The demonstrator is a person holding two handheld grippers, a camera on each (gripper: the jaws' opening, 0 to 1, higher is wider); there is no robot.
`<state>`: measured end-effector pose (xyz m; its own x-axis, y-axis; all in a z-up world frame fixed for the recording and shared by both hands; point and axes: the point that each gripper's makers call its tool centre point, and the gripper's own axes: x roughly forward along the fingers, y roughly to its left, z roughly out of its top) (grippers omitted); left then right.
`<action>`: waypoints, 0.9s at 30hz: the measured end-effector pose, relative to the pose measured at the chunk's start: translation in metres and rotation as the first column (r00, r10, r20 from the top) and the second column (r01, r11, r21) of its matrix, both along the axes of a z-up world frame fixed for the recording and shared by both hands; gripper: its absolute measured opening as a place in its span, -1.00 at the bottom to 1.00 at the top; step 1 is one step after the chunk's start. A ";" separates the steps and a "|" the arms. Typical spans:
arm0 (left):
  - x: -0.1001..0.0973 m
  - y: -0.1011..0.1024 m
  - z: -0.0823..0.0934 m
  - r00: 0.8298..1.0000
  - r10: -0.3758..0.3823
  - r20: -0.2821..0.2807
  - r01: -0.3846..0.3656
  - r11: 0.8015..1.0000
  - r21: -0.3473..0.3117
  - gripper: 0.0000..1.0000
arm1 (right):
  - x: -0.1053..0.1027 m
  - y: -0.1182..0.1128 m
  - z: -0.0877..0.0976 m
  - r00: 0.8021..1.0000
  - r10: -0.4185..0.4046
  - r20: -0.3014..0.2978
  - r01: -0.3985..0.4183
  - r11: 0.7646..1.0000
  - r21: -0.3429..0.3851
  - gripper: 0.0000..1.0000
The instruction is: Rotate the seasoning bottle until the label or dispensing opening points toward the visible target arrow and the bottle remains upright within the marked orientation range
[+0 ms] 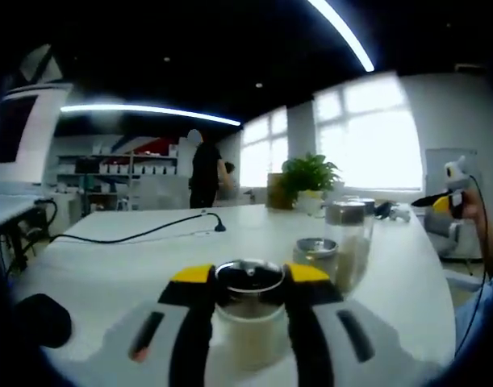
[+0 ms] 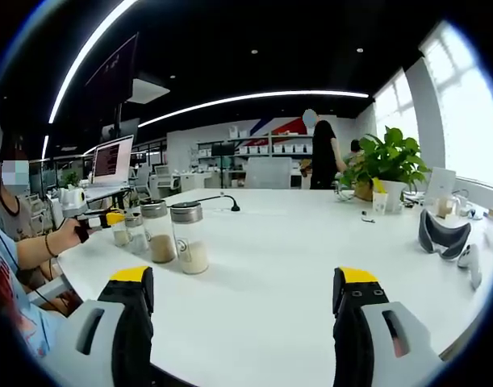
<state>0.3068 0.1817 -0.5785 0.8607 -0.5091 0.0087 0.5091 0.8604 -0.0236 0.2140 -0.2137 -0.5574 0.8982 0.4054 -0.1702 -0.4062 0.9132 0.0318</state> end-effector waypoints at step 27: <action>-0.030 -0.004 0.005 0.799 -0.595 -0.084 0.600 0.784 0.160 0.86 | -0.001 0.002 -0.002 1.000 -0.004 -0.010 0.004 1.000 -0.012 0.89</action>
<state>0.2765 0.1779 -0.5738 0.3822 -0.9127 -0.1449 0.9240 0.3755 0.0719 0.2126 -0.2118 -0.5592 0.8979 0.3999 -0.1839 -0.4024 0.9151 0.0252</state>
